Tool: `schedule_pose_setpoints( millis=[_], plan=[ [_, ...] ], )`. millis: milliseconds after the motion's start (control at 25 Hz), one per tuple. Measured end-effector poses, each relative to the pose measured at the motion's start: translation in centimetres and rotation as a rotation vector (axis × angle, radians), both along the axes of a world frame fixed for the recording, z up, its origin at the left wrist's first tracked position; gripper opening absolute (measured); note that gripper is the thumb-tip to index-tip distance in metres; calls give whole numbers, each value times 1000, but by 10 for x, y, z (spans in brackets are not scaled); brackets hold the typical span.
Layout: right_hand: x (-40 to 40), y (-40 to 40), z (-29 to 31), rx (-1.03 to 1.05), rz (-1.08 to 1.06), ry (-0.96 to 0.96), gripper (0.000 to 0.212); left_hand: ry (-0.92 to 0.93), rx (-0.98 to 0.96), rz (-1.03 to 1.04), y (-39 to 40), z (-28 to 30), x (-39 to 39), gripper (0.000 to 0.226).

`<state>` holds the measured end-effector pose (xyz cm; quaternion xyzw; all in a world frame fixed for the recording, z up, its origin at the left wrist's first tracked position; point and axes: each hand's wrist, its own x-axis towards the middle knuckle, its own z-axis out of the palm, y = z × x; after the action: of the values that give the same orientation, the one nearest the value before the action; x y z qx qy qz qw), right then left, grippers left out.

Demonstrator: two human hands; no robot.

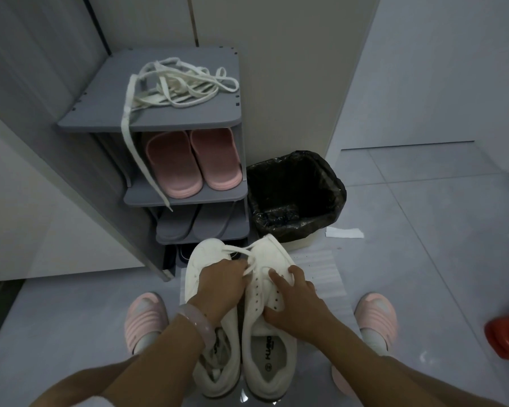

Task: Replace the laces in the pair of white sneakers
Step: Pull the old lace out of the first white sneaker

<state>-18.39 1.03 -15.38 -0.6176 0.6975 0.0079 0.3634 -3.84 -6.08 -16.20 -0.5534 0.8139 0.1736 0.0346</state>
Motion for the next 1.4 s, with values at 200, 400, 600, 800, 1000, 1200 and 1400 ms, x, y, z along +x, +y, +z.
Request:
schedule_pose_setpoints(
  millis=[200,400,600,800,1000,1200,1400],
  plan=[
    [4,-1,1,12,17,52,78,155,134,122,4,19,-9,26],
    [7,-3,3,0,42,114,79,1262,290,651,-10,120,12,30],
    [6,-4,6,-75,-48,71,63,1321,157,525,-8,166,58,49],
    [9,-27,17,-595,-178,-268,69,753,364,-118,13,161,55,27],
    [35,-31,7,-480,277,-194,48,1110,621,-344,11,158,70,24],
    [11,-31,12,-465,157,154,25,2035,418,182,-16,158,94,36],
    [-1,-40,54,-450,-589,-521,25,1025,-78,806,-18,126,74,32]
  ],
)
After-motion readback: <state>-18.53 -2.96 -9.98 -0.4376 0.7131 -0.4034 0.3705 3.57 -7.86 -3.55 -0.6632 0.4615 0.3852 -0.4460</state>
